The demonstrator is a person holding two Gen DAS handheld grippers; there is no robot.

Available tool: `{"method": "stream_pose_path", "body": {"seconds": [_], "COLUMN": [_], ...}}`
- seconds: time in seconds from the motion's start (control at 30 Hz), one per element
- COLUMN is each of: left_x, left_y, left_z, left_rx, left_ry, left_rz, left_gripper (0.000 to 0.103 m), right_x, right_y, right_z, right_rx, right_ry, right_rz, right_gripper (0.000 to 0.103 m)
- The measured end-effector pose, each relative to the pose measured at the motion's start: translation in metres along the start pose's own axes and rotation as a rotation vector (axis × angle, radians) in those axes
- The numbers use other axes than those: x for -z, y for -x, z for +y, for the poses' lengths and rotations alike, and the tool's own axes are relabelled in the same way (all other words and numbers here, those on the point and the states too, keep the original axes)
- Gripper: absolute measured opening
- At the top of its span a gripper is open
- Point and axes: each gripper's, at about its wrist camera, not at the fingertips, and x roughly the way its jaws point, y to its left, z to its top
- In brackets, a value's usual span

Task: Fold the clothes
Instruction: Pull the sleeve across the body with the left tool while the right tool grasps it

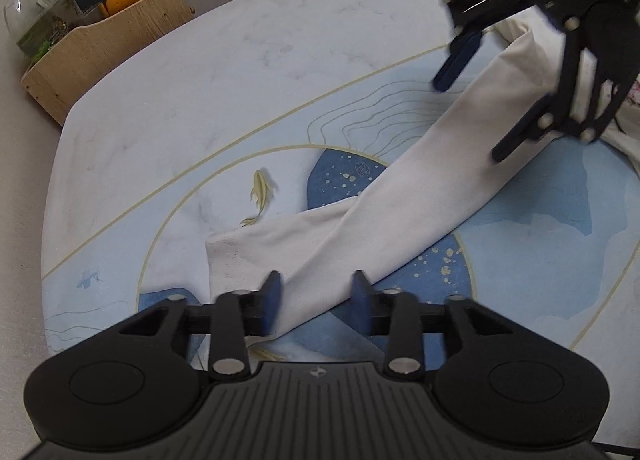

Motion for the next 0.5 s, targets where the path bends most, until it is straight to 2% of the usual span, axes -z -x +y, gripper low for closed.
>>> {"method": "stream_pose_path", "body": {"seconds": [0.03, 0.07, 0.3, 0.5], "left_x": [0.001, 0.002, 0.006, 0.017], "left_y": [0.001, 0.003, -0.003, 0.003], "left_z": [0.000, 0.001, 0.005, 0.015], "left_rx": [0.005, 0.002, -0.030, -0.024], "left_ry": [0.003, 0.003, 0.011, 0.085], "left_rz": [-0.015, -0.029, -0.040, -0.061], "left_gripper": [0.069, 0.071, 0.071, 0.071], "right_x": [-0.006, -0.013, -0.049, -0.075], "right_y": [-0.006, -0.011, -0.032, -0.048], "right_z": [-0.001, -0.004, -0.011, 0.008], "right_rx": [-0.012, -0.029, -0.090, -0.112], "right_ry": [0.003, -0.007, -0.059, 0.019], "right_rz": [0.006, 0.008, 0.010, -0.012], "right_gripper": [0.103, 0.103, 0.103, 0.103]}}
